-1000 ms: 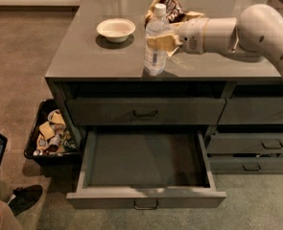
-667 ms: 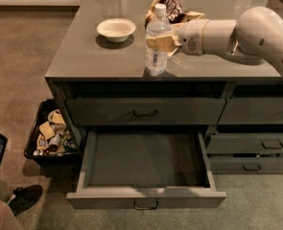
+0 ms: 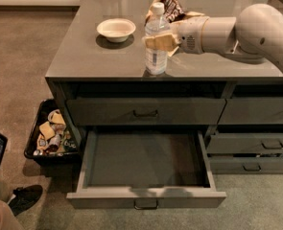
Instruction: Pick blue plastic bottle from middle drawer and place on counter
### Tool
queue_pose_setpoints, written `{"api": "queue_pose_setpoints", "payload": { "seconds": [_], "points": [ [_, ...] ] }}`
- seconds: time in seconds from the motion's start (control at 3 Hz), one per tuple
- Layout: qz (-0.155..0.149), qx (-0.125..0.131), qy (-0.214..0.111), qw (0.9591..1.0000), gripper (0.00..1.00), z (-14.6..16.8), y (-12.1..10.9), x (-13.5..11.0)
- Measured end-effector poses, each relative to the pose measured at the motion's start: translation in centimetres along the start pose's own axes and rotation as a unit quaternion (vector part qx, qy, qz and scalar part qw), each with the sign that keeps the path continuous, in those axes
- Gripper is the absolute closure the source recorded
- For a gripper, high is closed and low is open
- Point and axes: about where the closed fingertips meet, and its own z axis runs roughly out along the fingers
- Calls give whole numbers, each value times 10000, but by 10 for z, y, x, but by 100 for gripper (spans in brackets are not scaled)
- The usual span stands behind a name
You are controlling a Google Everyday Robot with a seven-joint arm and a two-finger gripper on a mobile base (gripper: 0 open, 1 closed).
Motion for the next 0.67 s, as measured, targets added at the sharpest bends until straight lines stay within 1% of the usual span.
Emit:
{"api": "queue_pose_setpoints", "payload": {
  "seconds": [0.33,0.67],
  "points": [
    [1,115,26,9999,0,1,-2,1],
    [5,120,33,9999,0,1,-2,1]
  ]
}}
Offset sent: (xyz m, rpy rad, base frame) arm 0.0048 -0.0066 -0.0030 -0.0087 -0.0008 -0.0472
